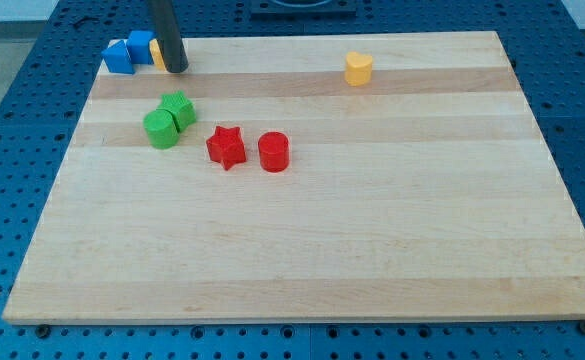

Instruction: Move your arm towards the yellow heart

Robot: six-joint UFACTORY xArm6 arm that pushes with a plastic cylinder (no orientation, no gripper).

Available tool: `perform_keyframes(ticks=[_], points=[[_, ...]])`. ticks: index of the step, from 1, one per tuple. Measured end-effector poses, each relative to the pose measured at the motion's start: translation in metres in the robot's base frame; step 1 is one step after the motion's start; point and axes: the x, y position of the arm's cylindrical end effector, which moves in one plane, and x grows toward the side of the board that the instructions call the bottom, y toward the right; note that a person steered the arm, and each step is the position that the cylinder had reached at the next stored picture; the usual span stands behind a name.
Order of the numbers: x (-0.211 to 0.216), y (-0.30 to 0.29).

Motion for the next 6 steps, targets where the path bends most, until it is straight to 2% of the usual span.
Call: perform_keyframes(ticks=[1,2,3,4,5,6], points=[[0.001,0.050],[0.021,0.101],[0.062,0.130],[0.080,0.215],[0.075,0.315],[0.059,0.334]])
